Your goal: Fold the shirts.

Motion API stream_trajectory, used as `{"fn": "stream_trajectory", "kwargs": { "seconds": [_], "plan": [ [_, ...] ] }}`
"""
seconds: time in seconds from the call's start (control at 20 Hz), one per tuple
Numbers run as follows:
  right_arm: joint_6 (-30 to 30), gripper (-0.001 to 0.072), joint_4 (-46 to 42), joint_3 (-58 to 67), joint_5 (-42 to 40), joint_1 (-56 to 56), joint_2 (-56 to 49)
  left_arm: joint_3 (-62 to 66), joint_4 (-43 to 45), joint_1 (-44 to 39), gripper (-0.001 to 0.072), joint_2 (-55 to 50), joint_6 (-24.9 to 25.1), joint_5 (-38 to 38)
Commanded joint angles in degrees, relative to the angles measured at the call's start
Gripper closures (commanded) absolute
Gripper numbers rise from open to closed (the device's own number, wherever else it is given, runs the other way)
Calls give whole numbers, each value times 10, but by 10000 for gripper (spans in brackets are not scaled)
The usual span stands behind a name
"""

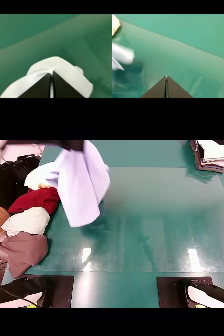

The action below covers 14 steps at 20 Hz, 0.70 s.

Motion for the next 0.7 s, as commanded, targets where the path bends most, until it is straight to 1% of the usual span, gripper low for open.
{"fn": "stream_trajectory", "kwargs": {
  "seconds": [0.0,0.05,0.1,0.15,0.2,0.3,0.35,0.4,0.45,0.5,0.55,0.65],
  "plan": [
    [6,696,0,3,3,0,21,-96,-92,-86,681,1,8,36],
    [6,696,0,3,3,0,25,-126,-114,-102,658,-4,14,48],
    [6,696,0,3,3,0,29,-146,-124,-111,365,-10,14,59],
    [7,696,0,3,3,0,32,-160,-128,-113,46,-14,13,69],
    [8,696,0,3,3,0,33,-165,-119,-111,42,-16,14,74],
    [17,696,0,3,3,0,35,-163,-60,-85,42,-13,14,78],
    [20,696,0,3,3,0,35,-163,-29,-60,43,-11,7,76],
    [25,696,0,3,3,0,35,-163,-10,-22,43,-12,-10,71],
    [27,696,0,3,3,0,35,-168,-12,21,44,-13,-24,66],
    [27,696,0,3,4,0,35,-178,-22,66,44,-15,-37,64],
    [27,696,0,3,3,0,35,-199,-49,112,44,-21,-37,63],
    [30,696,0,3,3,0,33,-263,-146,186,44,-31,-25,61]
  ]
}}
